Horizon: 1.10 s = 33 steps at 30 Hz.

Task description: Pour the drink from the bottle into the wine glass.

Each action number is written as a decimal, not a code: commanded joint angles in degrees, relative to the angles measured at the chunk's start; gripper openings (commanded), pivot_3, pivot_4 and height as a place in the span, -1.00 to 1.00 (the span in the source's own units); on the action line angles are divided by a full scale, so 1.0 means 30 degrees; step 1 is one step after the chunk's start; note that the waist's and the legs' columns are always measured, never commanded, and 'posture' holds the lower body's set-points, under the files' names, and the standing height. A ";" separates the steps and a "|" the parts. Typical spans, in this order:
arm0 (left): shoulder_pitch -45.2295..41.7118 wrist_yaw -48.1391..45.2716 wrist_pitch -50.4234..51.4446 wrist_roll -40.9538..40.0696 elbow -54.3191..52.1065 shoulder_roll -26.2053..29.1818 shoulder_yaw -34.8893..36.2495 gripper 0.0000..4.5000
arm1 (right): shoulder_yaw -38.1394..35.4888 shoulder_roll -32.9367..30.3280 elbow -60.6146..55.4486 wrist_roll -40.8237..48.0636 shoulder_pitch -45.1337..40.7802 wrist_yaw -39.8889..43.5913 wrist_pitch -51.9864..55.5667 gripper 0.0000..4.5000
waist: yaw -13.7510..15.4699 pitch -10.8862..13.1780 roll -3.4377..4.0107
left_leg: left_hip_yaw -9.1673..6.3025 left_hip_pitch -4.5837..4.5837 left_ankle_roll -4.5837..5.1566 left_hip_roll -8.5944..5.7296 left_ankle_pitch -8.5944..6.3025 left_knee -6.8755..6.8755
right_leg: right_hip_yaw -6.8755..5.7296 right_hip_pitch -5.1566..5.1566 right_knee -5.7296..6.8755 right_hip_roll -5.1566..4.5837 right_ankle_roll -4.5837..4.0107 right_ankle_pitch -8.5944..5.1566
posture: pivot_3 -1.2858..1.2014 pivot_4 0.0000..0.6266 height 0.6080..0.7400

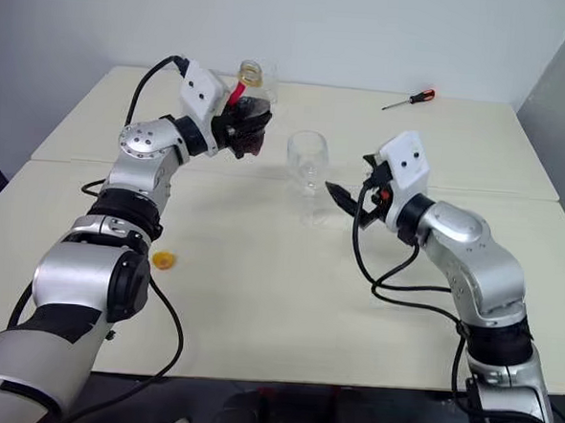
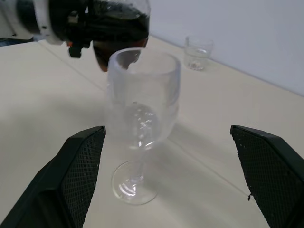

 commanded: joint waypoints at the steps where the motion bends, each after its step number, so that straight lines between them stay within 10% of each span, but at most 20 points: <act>1: -0.1229 -0.0271 -0.1835 0.0775 0.0059 0.0412 -0.0426 -0.42 | -0.0679 0.0106 -0.0020 -0.0251 -0.0700 -0.0091 -0.0285 1.00 | 0.0015 0.0000 0.0001 | 0.0001 -0.0002 0.0001 -0.0002 0.0000 0.0000 | 0.0001 0.0000 -0.0002 0.0001 0.0000 0.0000 | 0.03 -0.52 1.00; 33: -0.4002 0.4740 -0.7925 0.8669 0.2407 0.1967 -0.5352 -0.42 | -0.0703 0.0961 0.0754 -0.0950 -0.1385 -0.0121 -0.0206 1.00 | 0.0038 0.0000 0.0001 | 0.0019 -0.0034 0.0004 -0.0003 0.0003 0.0055 | 0.0022 -0.0072 0.0132 -0.0020 -0.0001 0.0000 | 0.03 -0.52 1.00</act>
